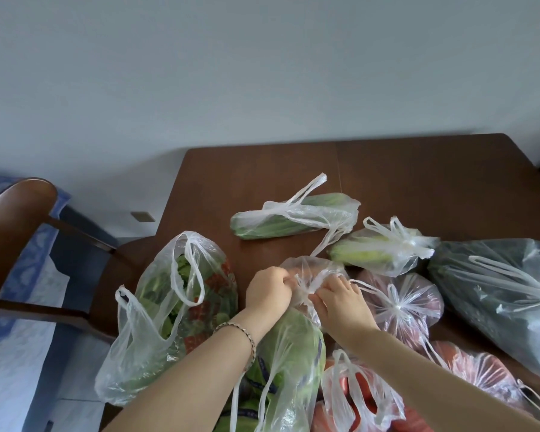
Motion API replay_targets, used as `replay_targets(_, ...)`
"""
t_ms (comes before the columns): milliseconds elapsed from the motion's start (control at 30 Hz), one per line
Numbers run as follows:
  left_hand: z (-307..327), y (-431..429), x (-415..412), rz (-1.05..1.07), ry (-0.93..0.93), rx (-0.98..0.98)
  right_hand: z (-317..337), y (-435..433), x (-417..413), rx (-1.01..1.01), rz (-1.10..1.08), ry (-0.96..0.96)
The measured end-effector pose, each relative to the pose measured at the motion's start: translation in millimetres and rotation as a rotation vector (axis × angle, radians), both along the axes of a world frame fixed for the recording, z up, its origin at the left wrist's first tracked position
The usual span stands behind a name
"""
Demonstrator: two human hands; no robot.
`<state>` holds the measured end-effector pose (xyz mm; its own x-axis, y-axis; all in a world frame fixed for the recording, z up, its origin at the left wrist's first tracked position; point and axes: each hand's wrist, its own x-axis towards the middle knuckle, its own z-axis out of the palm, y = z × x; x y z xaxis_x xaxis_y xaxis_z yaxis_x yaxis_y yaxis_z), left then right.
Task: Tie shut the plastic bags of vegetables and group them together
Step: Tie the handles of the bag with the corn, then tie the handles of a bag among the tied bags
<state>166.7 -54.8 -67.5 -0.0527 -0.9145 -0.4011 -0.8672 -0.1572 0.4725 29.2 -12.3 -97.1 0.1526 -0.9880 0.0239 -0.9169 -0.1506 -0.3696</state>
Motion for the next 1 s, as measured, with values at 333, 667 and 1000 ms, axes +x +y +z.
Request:
replay_targets(333,34,-80,-3,-0.05,-0.12,-0.494,24,-109,-21,0.482,-0.608,-0.234)
replay_targets(667,60,-84,-13,0.189,0.582,-0.325,27,-143,-36,0.515,-0.881,-0.921)
replay_targets(1000,176,-34,-74,0.281,1.271,-0.186,134,-80,-65,0.019,-0.497,-0.96)
